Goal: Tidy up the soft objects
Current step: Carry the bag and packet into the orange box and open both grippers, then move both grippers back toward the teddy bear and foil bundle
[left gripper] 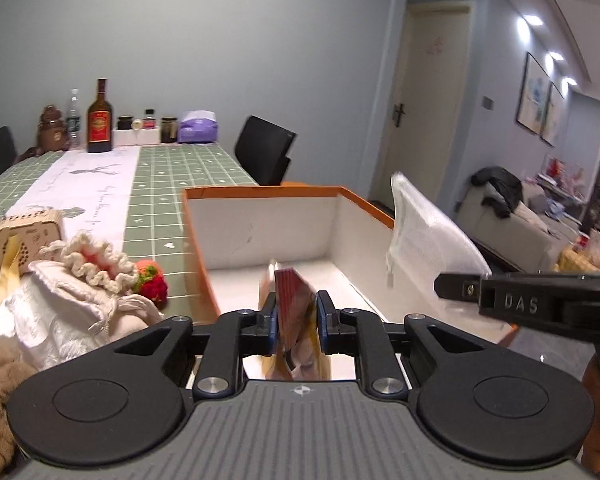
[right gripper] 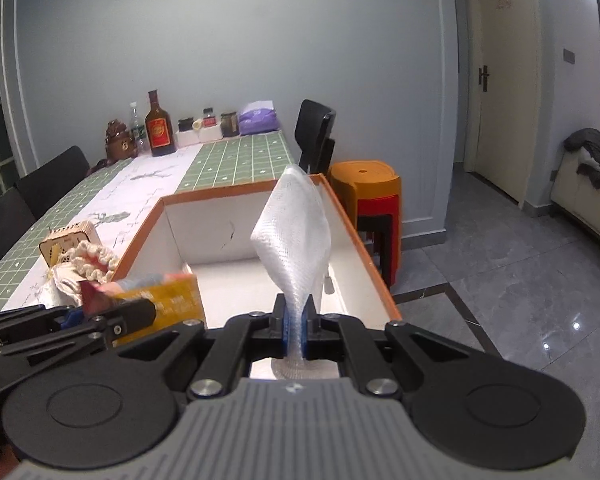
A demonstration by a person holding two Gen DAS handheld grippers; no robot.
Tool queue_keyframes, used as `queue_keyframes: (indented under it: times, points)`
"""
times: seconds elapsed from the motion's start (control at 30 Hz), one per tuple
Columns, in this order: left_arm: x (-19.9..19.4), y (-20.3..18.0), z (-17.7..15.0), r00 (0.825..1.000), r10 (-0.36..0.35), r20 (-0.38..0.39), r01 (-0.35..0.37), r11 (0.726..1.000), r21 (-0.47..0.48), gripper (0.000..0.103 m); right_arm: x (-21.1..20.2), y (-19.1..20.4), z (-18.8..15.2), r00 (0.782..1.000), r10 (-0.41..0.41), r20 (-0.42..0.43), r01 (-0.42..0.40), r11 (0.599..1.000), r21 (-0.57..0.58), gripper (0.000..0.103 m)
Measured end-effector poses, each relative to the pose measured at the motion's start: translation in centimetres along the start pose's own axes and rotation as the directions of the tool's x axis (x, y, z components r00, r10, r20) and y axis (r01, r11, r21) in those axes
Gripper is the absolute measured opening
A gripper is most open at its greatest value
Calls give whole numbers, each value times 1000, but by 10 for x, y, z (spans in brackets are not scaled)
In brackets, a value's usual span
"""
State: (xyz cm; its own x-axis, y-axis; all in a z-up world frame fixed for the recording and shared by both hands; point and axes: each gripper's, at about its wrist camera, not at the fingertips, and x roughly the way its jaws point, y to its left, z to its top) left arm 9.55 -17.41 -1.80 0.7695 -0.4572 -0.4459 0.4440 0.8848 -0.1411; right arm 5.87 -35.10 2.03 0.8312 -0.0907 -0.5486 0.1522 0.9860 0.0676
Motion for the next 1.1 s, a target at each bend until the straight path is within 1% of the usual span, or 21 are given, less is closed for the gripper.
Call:
queue_keyframes:
  times: [0.03,0.07,0.1,0.13,0.17,0.23,0.3,0.43,0.5,0.57,0.67,0.77,0.8,0.9,0.97,1.03,1.1]
  points:
    - [-1,-1,0,1000,15,10,-15,1000,1,24,3,1,0,1000,5,-11,-5,1000,-6,3]
    - [-4,-1,0,999,27,20,-27,1000,4,32,6,2,-1,1000,10,-19,-11,1000,-7,3]
    - [-6,-1,1,999,31,28,-31,1000,1,43,7,3,-1,1000,15,-27,-15,1000,-5,3]
    - [-7,0,5,999,35,36,-35,999,-15,48,7,1,-1,999,20,-34,-20,1000,-3,3]
    - [-10,3,8,999,32,44,-31,999,-34,51,8,2,-2,999,22,-41,-22,1000,-7,3]
    - [-18,10,14,998,21,57,-17,997,-70,51,9,4,-1,999,20,-49,-21,1000,-20,3]
    - [-27,18,19,997,27,73,-20,996,-91,52,9,8,0,998,27,-58,-29,999,-35,3]
    - [-43,35,27,990,82,111,-67,990,-126,55,12,15,1,993,55,-102,-61,996,-62,3]
    - [-49,43,30,987,112,119,-96,987,-131,56,20,24,0,990,28,-140,-44,992,-114,3]
    - [-52,49,31,982,143,120,-127,983,-130,56,29,32,-2,985,-9,-174,-21,985,-172,3]
    - [-57,58,28,977,178,115,-162,978,-134,56,42,40,-3,971,-12,-240,-42,974,-221,3]
    - [-61,66,26,974,196,110,-180,973,-145,56,52,50,-5,960,-39,-278,-43,958,-283,5]
    - [-62,68,26,973,201,112,-184,972,-143,56,54,52,-6,955,-40,-293,-50,955,-293,8]
    - [-67,72,22,967,224,121,-210,971,-118,56,56,51,-5,946,-19,-324,-72,961,-268,9]
    - [-70,78,22,966,234,113,-221,968,-116,57,54,50,-5,947,-6,-321,-77,967,-245,17]
    - [-72,85,23,966,240,100,-225,964,-139,58,53,53,-4,947,17,-322,-97,968,-232,23]
    - [-73,92,23,966,244,91,-228,961,-156,61,50,54,-3,947,28,-320,-104,969,-223,32]
